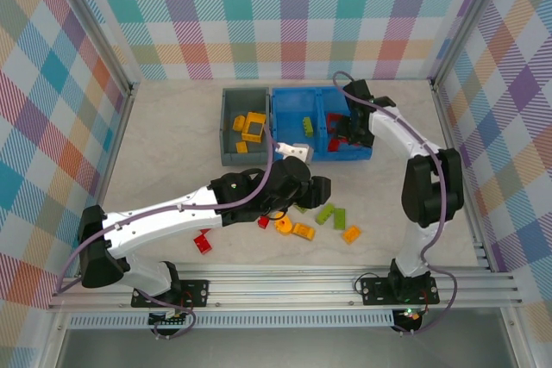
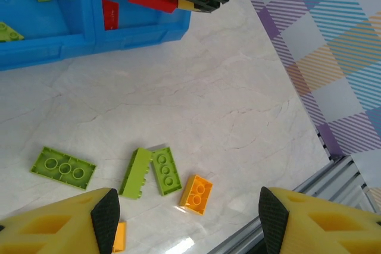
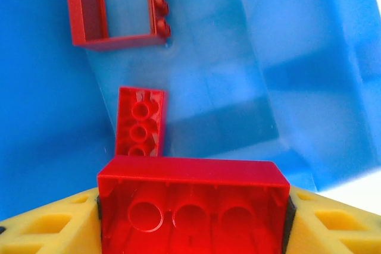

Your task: Sort the legos into containers by color

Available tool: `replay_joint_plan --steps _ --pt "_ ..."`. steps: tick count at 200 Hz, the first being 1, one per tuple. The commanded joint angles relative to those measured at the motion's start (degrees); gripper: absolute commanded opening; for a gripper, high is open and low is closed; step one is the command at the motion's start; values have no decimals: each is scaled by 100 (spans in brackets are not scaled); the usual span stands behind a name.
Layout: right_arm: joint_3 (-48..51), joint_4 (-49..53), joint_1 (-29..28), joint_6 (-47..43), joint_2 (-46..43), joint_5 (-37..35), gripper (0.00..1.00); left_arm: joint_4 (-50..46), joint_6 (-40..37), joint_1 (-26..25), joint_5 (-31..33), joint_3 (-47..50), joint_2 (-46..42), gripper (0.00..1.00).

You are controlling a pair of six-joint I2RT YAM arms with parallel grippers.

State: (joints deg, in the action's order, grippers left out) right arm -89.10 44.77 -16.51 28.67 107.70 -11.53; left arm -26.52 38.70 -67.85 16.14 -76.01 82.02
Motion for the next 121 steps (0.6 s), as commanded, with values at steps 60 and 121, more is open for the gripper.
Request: replay_joint_plan --steps 60,121 --pt "-778 535 5 572 524 -214 80 -197 -170 -65 322 -80 -261 66" --pt "-695 471 -274 447 -566 -8 73 -1020 141 17 599 237 -378 66"
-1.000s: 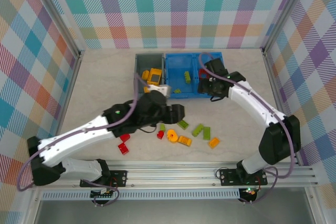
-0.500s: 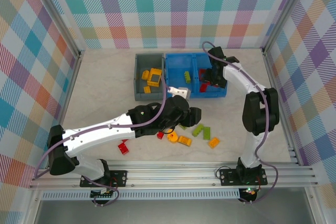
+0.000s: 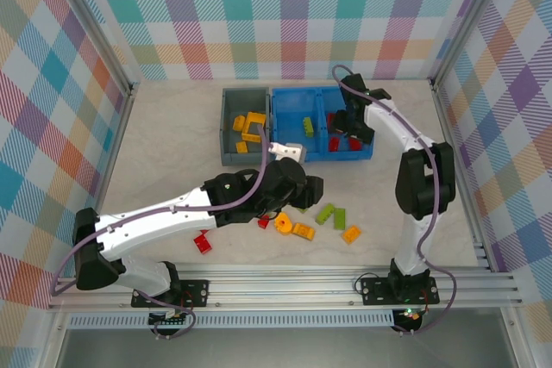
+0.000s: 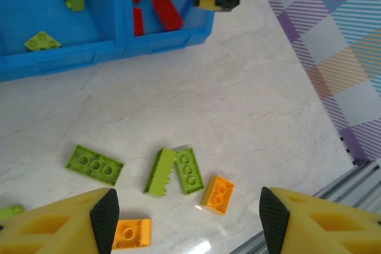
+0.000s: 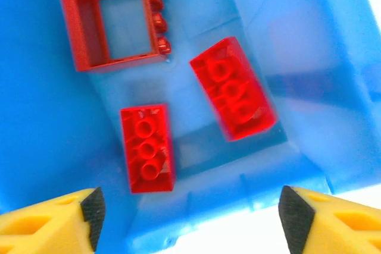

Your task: Sort the legos into containers by color

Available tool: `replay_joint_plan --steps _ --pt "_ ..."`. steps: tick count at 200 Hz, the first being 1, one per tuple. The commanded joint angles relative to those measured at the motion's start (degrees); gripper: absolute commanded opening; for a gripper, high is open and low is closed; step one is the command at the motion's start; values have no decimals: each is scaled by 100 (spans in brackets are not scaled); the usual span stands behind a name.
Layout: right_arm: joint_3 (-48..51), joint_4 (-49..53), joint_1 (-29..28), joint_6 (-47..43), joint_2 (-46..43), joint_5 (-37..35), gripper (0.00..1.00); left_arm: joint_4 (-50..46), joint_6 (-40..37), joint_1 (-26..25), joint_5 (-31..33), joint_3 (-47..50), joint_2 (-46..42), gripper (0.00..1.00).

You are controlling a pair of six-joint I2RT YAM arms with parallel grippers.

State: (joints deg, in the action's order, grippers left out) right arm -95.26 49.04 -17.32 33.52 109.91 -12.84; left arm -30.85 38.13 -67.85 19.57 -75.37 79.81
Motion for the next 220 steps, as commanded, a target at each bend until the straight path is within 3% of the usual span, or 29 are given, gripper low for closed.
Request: replay_joint_plan --steps 1,46,70,84,116,136,154,178,220 --pt "-71 40 -201 -38 -818 123 73 -597 205 22 257 186 -163 66" --pt "879 -191 -758 -28 -2553 178 61 -744 374 123 181 700 -332 64" --pt "1497 80 -1169 -126 -3468 311 64 -744 -48 124 -380 808 -174 66" --pt "1889 280 -1312 -161 -3956 757 66 -705 -442 61 -783 894 -42 67" --pt "2710 875 -1458 14 -5168 1369 69 -1218 -1035 135 -980 995 258 74" --pt "3047 1191 -1458 93 -5681 1642 71 -1331 -255 418 -1117 1019 471 74" --pt "3264 1271 -1459 79 -5958 1794 73 -1176 1016 435 -1076 1103 636 74" --pt "3482 1146 -1458 -176 -6108 2228 76 -1122 2531 240 -926 941 922 72" --pt "3504 854 -1458 -669 -6278 3384 82 -1100 4332 64 -508 835 1105 75"
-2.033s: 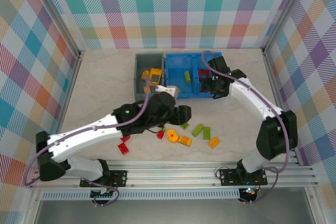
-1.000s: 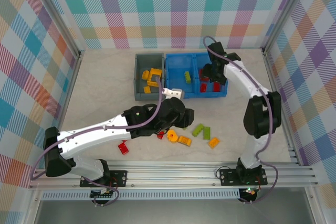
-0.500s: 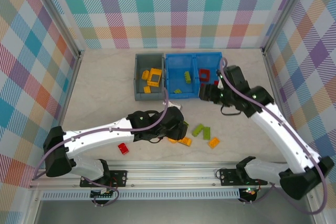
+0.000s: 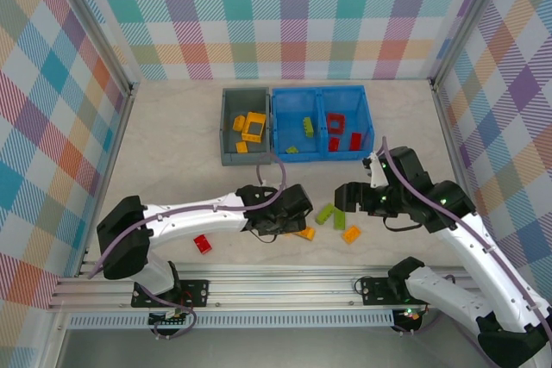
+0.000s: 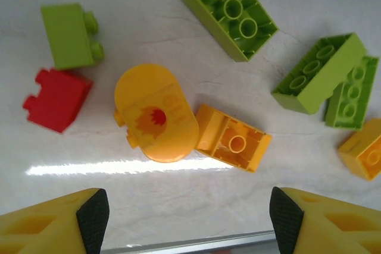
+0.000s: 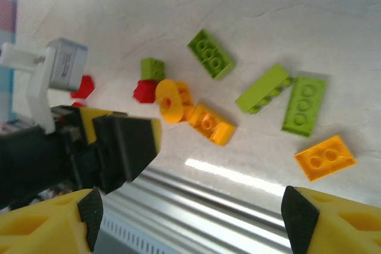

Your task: Sort the legos into containers by color

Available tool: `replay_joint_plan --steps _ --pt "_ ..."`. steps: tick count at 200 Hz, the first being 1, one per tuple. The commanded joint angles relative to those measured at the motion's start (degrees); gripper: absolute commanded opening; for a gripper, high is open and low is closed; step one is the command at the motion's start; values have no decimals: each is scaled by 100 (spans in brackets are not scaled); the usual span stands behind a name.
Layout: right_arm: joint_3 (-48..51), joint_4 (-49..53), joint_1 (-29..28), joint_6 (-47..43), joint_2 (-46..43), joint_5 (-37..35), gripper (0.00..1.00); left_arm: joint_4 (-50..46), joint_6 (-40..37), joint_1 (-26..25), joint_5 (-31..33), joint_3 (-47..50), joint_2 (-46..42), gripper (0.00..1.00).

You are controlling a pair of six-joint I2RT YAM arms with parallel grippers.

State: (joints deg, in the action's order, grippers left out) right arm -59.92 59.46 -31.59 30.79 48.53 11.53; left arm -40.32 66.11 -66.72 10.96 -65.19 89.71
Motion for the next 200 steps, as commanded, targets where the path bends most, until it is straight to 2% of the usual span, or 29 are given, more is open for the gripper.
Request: replay_joint_plan --steps 1,13,61,100,134,162,200 --pt "-34 -189 -31 -397 -146 961 82 -171 1566 -51 371 -190 124 75" --pt "-105 -204 -35 -418 -225 1091 82 -144 1825 -31 460 -139 204 77" --pt "-197 -171 -32 -342 -535 975 84 253 2071 266 108 -120 735 79" --pt "-138 -211 -31 -253 -554 929 83 420 2116 438 -5 -90 1043 75" --pt "-134 -219 -36 -250 -534 858 83 476 2069 536 -13 -81 1301 66" --pt "-91 -262 -33 -218 -529 855 83 527 2005 596 -3 -56 1450 64" --pt "-11 -303 -31 -188 -512 777 83 577 1827 595 34 -117 1527 46"
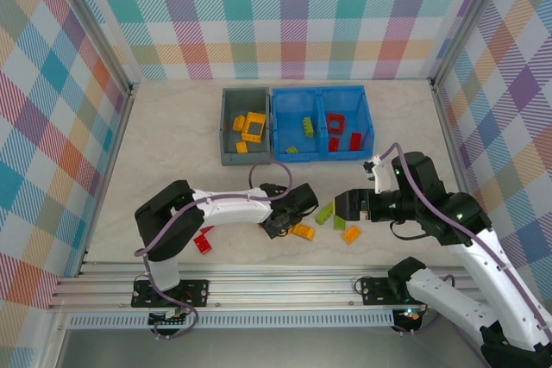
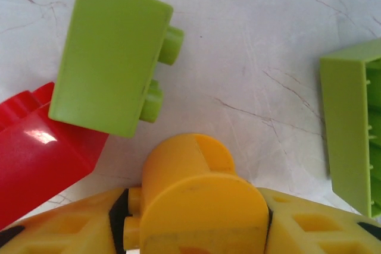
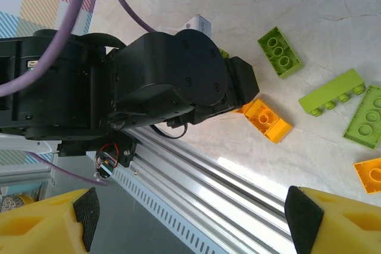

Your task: Sort the legos into containers by color

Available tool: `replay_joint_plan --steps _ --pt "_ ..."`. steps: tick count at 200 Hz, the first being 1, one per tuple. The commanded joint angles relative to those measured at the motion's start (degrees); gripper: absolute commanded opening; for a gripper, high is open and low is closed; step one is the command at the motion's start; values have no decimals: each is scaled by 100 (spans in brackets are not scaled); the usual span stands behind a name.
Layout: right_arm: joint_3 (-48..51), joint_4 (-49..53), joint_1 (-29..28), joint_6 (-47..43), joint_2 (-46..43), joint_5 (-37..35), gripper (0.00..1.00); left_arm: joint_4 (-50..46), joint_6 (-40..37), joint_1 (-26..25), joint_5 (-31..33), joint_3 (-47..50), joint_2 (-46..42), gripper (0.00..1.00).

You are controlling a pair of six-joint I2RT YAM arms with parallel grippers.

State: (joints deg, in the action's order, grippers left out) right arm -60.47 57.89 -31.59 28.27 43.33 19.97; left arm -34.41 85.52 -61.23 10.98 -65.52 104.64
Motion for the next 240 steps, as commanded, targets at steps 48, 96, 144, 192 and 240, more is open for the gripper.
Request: replay_joint_plan --steps 48,96,144,192,240 --pt "232 -418 -31 -17 71 37 81 -870 -700 17 1083 -594 -929 37" --pt "-182 -760 -923 -349 764 -924 78 -1582 -2858 1456 1291 -1051 -1625 37" --pt "22 -3035 -2661 -589 1305 -2531 78 -1560 -4883 2886 1224 -2278 -582 34" --pt "113 -4332 -3501 -629 1945 -3636 79 -1653 -5517 3262 1214 -3539 906 35" --pt "339 -4128 -3555 -390 1738 -3623 79 -2085 -5520 3272 1442 -4405 1831 37"
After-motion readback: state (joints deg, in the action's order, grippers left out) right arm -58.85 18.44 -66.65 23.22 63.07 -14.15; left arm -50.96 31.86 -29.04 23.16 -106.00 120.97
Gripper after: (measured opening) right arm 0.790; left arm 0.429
